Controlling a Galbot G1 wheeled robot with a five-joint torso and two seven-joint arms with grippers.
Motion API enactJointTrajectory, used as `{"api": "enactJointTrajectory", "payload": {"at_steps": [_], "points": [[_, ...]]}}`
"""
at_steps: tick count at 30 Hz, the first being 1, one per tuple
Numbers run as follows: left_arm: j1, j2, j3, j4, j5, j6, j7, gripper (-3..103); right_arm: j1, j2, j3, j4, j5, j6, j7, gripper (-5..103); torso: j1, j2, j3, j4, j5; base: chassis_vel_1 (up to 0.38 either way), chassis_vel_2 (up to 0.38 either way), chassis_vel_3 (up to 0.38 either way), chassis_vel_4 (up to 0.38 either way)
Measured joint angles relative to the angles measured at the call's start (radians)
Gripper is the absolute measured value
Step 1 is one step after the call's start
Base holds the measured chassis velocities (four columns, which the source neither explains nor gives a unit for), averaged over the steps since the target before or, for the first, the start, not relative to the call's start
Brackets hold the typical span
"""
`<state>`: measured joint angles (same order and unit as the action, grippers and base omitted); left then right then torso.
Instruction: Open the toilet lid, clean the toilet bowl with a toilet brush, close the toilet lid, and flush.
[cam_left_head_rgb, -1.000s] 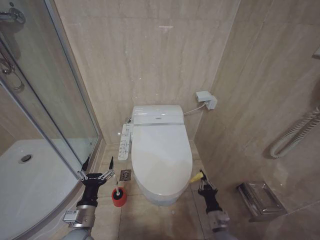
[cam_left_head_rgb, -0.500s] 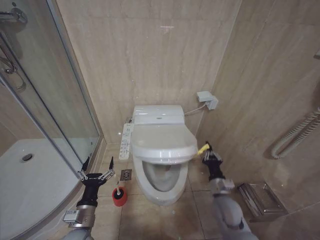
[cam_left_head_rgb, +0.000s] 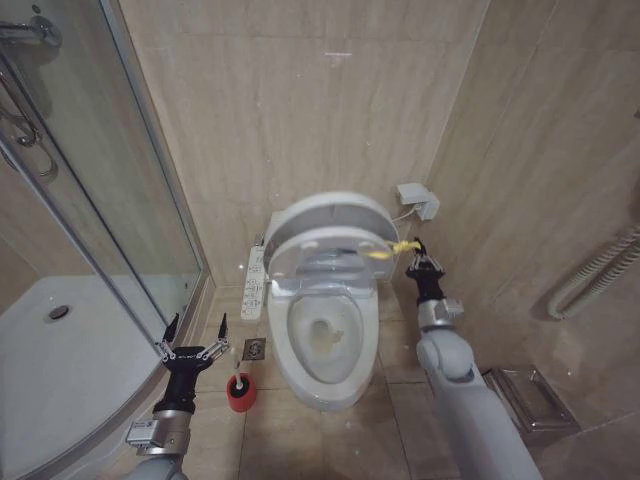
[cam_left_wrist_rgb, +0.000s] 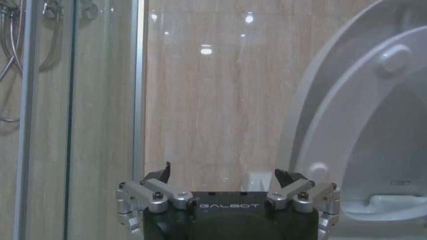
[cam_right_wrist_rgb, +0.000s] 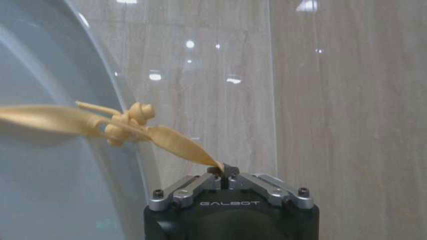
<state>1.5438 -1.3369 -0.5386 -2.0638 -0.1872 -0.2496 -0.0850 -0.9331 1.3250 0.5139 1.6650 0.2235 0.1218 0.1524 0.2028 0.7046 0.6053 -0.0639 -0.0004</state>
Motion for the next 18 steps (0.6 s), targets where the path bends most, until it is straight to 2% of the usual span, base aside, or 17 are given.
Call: {"api": "enactJointTrajectory", "payload": {"at_steps": [8, 18], "points": [[0.000, 0.000, 0.000, 0.000, 0.000, 0.000, 0.000, 100, 0.137, -0.008, -0.049, -0.069, 0.020, -0.057, 0.008, 1, 0.000, 0.000, 0.000, -0.0006, 0.0003, 0.000, 0.000, 0.000, 0.000], [0.000, 0.000, 0.000, 0.000, 0.000, 0.000, 0.000, 100, 0.259, -0.034, -0.104, -0.159, 0.054, -0.074, 0.007, 1, 0.000, 0.000, 0.000, -0.0006, 0.0005, 0.000, 0.000, 0.000, 0.000]]}}
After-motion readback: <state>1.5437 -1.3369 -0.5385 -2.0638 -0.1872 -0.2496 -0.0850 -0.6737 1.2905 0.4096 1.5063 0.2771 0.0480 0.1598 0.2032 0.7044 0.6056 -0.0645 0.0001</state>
